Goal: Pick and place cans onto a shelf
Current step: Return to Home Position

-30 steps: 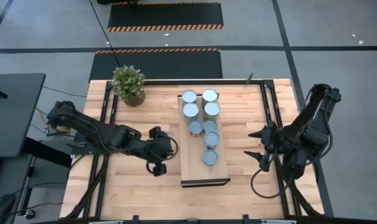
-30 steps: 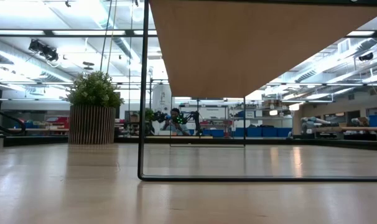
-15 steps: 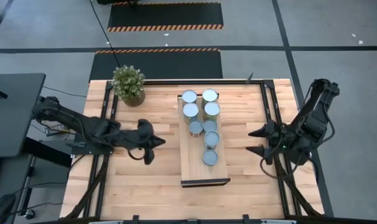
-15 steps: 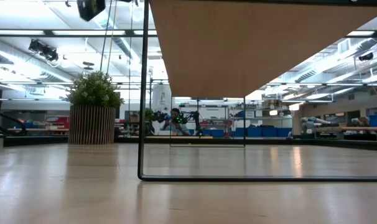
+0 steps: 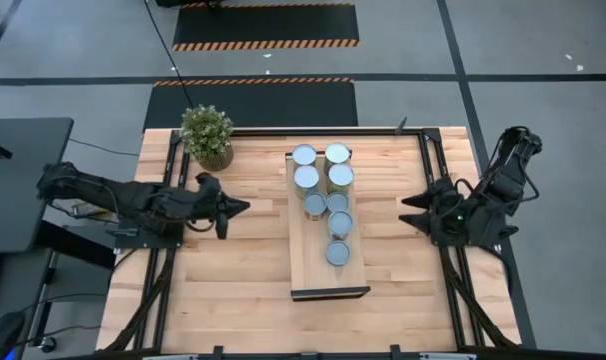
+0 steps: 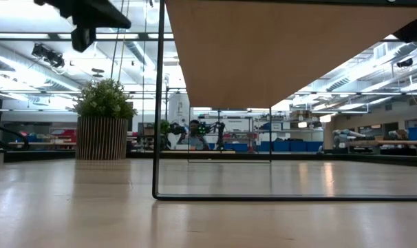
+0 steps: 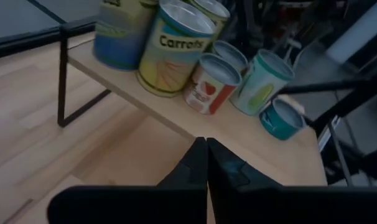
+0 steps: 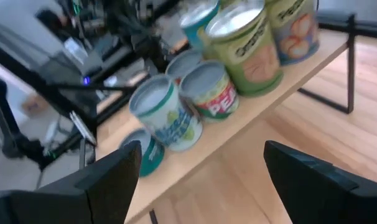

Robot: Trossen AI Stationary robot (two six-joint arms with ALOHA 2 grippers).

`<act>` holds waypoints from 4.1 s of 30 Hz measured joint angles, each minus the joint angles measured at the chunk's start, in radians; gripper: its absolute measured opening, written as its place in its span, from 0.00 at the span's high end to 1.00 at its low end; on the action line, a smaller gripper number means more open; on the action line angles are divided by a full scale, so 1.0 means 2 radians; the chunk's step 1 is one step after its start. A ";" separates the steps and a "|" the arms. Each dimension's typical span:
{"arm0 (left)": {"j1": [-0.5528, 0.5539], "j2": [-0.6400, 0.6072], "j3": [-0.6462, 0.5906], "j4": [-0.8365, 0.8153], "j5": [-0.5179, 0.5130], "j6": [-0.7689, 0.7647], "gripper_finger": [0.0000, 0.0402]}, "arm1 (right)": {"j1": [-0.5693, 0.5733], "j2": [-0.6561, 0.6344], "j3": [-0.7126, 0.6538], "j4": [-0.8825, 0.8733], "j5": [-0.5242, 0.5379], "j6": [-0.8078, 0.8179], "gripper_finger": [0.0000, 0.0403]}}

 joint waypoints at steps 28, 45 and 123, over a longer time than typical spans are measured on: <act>0.089 -0.300 -0.260 0.159 0.019 -0.033 1.00 | -0.054 -0.193 -0.217 0.244 0.069 -0.022 0.14; 0.089 -0.362 -0.326 0.200 0.014 -0.078 1.00 | -0.151 -0.214 -0.349 0.430 0.021 -0.033 0.60; 0.087 -0.369 -0.328 0.176 -0.020 0.084 0.90 | -0.504 -0.202 -0.361 0.442 -0.196 -0.388 0.95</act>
